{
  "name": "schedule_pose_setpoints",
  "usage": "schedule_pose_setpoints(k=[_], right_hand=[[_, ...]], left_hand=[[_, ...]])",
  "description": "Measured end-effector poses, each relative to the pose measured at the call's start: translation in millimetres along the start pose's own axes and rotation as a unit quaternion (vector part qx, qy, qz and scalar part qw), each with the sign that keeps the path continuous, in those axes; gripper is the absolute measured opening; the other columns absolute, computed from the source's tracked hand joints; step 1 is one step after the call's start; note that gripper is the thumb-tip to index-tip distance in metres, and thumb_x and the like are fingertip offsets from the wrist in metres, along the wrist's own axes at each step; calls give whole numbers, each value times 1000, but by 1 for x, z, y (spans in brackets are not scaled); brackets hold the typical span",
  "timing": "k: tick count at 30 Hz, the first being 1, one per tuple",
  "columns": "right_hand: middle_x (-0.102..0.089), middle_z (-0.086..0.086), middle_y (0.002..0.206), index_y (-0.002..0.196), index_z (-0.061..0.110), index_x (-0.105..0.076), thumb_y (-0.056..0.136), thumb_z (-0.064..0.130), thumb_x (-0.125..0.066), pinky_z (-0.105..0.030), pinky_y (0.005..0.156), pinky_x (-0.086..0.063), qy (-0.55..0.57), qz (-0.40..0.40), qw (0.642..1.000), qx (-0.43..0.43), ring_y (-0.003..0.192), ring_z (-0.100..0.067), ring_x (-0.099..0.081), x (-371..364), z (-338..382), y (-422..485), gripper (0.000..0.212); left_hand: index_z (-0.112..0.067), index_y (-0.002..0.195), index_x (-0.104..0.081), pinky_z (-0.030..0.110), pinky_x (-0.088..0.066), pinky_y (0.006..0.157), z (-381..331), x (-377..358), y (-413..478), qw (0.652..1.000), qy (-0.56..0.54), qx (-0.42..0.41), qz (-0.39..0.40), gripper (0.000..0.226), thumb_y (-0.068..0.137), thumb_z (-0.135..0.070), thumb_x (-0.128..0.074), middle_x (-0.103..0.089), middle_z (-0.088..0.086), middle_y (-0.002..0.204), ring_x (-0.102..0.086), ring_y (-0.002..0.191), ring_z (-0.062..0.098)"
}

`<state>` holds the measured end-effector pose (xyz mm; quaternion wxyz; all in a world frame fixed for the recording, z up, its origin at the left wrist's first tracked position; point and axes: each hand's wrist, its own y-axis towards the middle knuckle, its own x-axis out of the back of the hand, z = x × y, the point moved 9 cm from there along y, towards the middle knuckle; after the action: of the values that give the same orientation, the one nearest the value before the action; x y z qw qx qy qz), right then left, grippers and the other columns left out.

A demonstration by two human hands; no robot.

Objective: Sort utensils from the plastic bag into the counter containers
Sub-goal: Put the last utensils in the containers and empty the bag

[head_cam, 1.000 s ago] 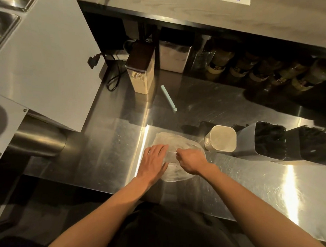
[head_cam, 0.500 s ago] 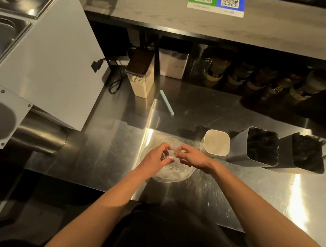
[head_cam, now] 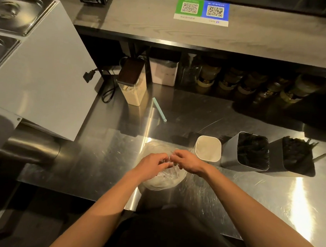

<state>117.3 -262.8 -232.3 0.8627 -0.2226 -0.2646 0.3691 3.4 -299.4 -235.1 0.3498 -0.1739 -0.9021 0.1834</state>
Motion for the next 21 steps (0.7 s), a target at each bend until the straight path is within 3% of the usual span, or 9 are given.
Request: schedule_pose_setpoints(k=[4,9,12,15,21], right_hand=[[-61,-3,81,90,7,-63,105,24,-47,-12,51,-43,21,-41,999,-11,68,-12,-55,8,-9,2,27],[-62,-2,82,89,9,-66,104,29,-49,-20,63,-42,-9,-42,999,-9,68,-9,-52,6,-9,8,30],[-58,-1,83,83,15,-60,104,30,-50,-22,64,-38,-57,-29,998,4,70,-7,-48,3,-5,10,28],[-59,-2,86,87,10,-62,105,31,-48,-23,65,-38,-68,-31,997,-3,74,-10,-50,2,-6,7,31],[-66,2,87,96,11,-67,106,35,-42,-31,75,-47,-54,-131,989,-28,78,-13,-61,14,-7,4,36]], left_hand=[[-32,71,-44,24,-34,56,3,5,3,997,80,-1,6,33,98,-43,-60,-53,-10,67,-43,58,7],[-35,72,-43,19,-32,56,1,0,2,996,85,-3,21,32,99,-43,-58,-53,-14,67,-47,58,7],[-34,81,-51,15,-33,56,-4,-2,2,997,73,-13,30,21,99,-43,-59,-55,-17,71,-51,60,5],[-34,79,-52,15,-34,56,-4,-3,2,996,73,-18,41,23,98,-43,-60,-56,-16,71,-52,60,5],[-33,73,-44,21,-36,58,2,-5,4,994,101,-14,42,32,103,-42,-51,-57,-11,74,-51,62,8]])
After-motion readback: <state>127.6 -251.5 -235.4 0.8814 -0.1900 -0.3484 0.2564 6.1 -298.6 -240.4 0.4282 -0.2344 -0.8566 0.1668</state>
